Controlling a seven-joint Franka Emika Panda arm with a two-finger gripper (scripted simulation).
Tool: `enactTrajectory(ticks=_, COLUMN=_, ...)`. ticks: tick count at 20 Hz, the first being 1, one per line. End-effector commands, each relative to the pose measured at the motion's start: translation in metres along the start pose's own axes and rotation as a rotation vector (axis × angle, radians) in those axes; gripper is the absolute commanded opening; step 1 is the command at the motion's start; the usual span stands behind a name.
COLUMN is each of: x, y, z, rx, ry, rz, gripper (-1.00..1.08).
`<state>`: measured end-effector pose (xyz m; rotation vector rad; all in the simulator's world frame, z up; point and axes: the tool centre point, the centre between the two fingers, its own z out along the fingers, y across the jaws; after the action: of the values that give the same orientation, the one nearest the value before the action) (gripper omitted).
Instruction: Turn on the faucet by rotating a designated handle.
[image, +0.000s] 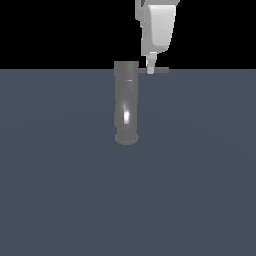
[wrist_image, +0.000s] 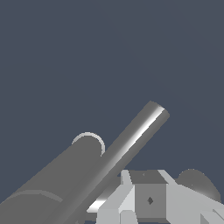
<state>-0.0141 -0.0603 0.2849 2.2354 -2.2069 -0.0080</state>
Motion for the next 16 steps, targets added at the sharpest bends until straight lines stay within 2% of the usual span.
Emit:
enactTrajectory(ticks=1, x=0.013, y=-0.007, z=0.000, rx=0.004, ry=0.002, rz=0.013, gripper=-1.00)
enactTrajectory(ticks=16, x=0.047, y=-0.036, z=0.000, rx=0.004, ry=0.003, rz=0.026, gripper=-1.00)
